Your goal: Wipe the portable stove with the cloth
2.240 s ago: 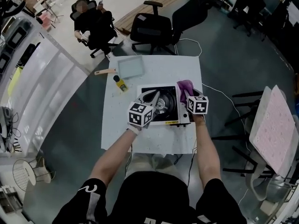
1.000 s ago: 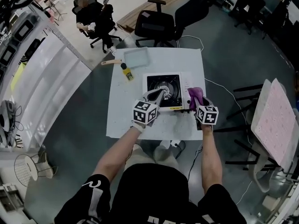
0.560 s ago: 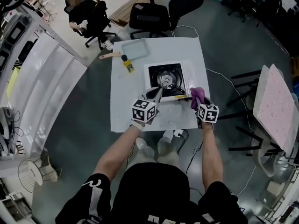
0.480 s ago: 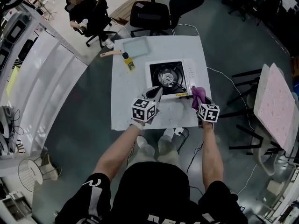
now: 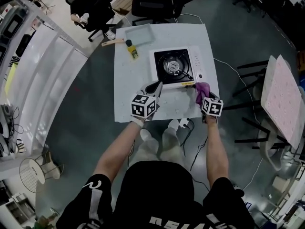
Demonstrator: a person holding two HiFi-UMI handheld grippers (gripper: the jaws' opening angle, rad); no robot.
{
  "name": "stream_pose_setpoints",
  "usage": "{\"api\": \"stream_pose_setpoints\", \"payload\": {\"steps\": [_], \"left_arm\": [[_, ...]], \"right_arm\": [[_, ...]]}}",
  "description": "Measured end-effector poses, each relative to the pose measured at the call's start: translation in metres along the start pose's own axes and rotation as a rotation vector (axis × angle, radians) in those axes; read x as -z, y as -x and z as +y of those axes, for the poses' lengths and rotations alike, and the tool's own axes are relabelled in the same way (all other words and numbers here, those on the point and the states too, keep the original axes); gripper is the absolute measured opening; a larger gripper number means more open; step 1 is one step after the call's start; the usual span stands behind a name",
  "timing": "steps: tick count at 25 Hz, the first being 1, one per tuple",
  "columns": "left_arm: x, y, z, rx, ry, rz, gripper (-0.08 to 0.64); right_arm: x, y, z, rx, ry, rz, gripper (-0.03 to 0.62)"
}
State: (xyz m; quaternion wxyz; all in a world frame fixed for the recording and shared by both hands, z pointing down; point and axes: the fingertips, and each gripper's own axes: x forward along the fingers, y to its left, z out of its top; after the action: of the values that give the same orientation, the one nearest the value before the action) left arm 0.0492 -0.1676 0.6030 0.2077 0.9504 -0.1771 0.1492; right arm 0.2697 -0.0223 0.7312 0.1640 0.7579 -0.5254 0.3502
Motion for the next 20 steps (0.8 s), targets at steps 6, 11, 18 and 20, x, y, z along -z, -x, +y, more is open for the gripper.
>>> {"api": "stream_pose_setpoints", "payload": {"steps": [6,11,18,20], "left_arm": [[0.010,0.016,0.006,-0.017,0.008,0.003,0.005],[0.010,0.034,0.017,-0.036,0.003,-0.002,0.006],[0.014,0.059,0.035,-0.064,0.011,-0.013,0.006],[0.014,0.067,0.041,-0.072,0.016,-0.018,0.006]], "right_arm": [[-0.001,-0.011,0.002,0.031,-0.022,0.001,0.110],[0.000,-0.020,0.028,0.001,-0.021,0.013,0.110],[0.011,-0.025,0.079,-0.052,0.014,0.024,0.110],[0.012,-0.028,0.094,-0.076,0.021,0.023,0.110]]}}
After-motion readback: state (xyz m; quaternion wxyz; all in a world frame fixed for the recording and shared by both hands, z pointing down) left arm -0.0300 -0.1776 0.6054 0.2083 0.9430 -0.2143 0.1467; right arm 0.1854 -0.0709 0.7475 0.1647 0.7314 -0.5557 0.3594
